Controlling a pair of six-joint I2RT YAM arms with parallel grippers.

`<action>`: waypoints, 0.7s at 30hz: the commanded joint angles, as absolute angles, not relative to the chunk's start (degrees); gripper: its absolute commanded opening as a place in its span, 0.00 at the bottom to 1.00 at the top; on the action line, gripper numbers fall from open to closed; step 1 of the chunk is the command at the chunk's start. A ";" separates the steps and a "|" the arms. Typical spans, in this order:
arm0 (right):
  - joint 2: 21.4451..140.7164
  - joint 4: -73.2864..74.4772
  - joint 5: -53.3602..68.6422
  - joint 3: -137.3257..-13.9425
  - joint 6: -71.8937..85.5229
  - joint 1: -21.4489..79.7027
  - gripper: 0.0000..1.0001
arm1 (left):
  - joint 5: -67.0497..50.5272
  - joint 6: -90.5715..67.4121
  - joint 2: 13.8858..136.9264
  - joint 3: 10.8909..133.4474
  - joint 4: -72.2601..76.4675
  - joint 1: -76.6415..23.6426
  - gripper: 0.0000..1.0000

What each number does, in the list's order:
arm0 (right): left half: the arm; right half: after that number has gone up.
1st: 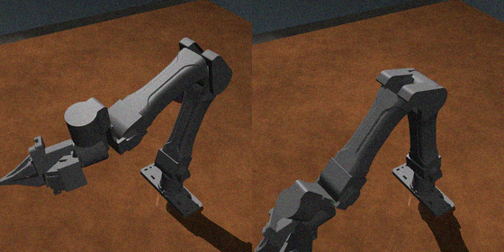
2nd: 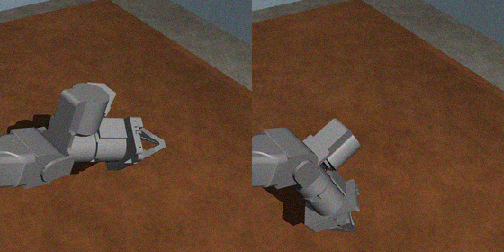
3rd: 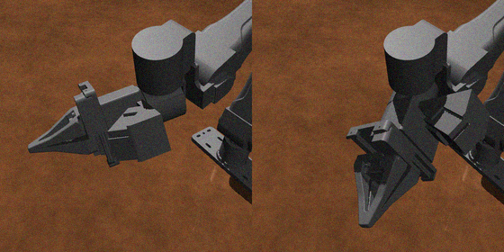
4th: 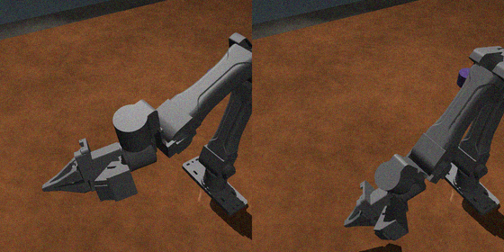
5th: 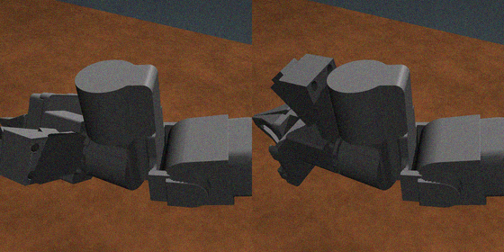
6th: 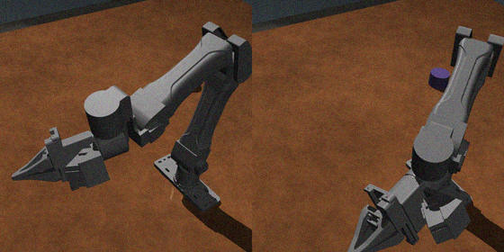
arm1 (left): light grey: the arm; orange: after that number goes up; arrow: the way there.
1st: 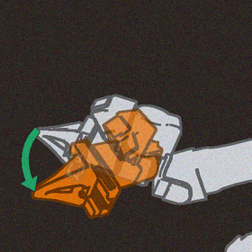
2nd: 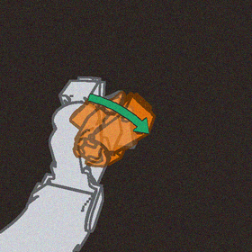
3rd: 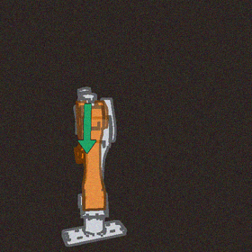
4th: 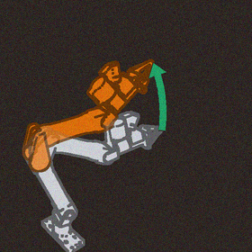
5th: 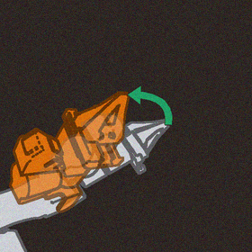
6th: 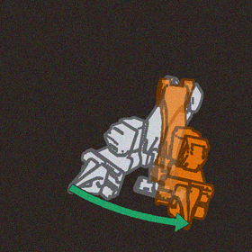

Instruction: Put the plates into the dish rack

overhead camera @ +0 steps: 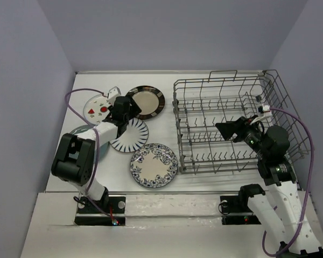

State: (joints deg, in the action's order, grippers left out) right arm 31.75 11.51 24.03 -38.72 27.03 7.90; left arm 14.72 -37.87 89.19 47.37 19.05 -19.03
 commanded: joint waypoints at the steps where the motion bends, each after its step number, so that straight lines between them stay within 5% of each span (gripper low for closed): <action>1: 30.85 8.09 25.40 -38.85 27.16 7.65 0.70 | 16.79 -36.65 93.50 53.52 21.09 -16.88 0.77; 21: 31.90 8.17 26.89 -39.20 27.33 7.65 0.70 | 11.16 -37.18 106.61 59.76 21.01 -13.98 0.68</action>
